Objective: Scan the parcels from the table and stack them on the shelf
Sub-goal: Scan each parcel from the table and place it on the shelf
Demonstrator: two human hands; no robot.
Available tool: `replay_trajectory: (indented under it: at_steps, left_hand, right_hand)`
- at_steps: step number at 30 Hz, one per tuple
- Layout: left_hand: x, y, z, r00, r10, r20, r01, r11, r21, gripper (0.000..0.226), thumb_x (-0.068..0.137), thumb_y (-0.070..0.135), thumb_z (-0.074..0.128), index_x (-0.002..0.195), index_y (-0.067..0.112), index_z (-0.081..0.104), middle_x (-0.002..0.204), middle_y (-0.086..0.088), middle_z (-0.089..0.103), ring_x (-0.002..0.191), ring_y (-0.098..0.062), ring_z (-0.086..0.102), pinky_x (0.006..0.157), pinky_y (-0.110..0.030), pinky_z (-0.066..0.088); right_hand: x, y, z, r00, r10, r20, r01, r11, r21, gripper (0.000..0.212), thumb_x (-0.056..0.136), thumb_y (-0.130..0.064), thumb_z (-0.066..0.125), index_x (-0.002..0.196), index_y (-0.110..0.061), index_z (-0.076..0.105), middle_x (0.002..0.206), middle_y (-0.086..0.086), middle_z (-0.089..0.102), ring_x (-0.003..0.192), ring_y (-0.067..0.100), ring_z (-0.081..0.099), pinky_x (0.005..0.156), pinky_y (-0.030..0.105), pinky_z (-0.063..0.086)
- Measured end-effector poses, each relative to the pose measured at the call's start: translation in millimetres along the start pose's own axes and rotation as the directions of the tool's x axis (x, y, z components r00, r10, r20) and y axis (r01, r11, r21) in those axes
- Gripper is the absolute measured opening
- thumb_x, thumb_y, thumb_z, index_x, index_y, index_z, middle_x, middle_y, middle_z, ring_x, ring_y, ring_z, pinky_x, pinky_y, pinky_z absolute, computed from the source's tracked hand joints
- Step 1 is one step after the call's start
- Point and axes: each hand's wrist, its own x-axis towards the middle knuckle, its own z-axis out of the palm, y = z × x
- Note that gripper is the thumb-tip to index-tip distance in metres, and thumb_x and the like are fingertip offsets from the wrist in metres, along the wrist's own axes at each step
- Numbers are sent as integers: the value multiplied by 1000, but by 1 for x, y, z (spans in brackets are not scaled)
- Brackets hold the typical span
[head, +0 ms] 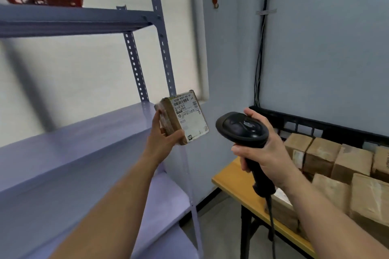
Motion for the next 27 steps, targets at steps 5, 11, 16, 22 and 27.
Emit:
replay_trajectory:
  at_steps: [5, 11, 16, 22, 27]
  left_hand:
    - [42, -12, -64, 991, -65, -114, 63, 998, -26, 89, 86, 25, 71, 152, 40, 13, 116, -5, 64, 103, -21, 64, 80, -29, 50]
    - [83, -24, -110, 977, -118, -180, 107, 992, -69, 73, 85, 24, 67, 144, 37, 27, 105, 12, 58, 102, -23, 63, 83, -43, 57]
    - [113, -34, -133, 965, -179, -191, 191, 980, 47, 85, 76, 45, 58, 149, 38, 17, 128, -2, 56, 107, -30, 61, 93, -49, 52]
    - [152, -59, -148, 969, -130, -208, 202, 903, 379, 72, 97, 36, 43, 154, 37, -2, 146, -17, 42, 124, -37, 47, 93, -37, 41]
    - [176, -63, -148, 993, -87, -81, 118, 779, 616, 60, 89, 53, 56, 141, 31, 37, 138, -13, 38, 122, -33, 46, 96, -38, 40]
  right_hand:
    - [56, -3, 55, 997, -25, 78, 24, 1000, 8, 86, 75, 6, 78, 138, -40, 42, 93, 10, 66, 52, 31, 57, 49, 37, 50]
    - [116, 2, 109, 993, -17, 115, 18, 1000, -13, 84, 76, 9, 74, 138, -38, 44, 101, 12, 66, 51, 30, 56, 48, 38, 51]
    - [154, 11, 145, 994, -23, 107, 25, 999, -20, 83, 76, 8, 75, 139, -36, 45, 103, 13, 67, 48, 31, 55, 48, 37, 50]
    - [183, 25, 171, 993, 0, 116, 0, 1000, -2, 83, 76, 10, 74, 139, -34, 45, 98, 10, 68, 48, 31, 52, 47, 36, 48]
    - [209, 33, 180, 996, -9, 93, 9, 1000, 3, 81, 76, 11, 74, 135, -36, 47, 97, 10, 69, 48, 32, 52, 48, 38, 49]
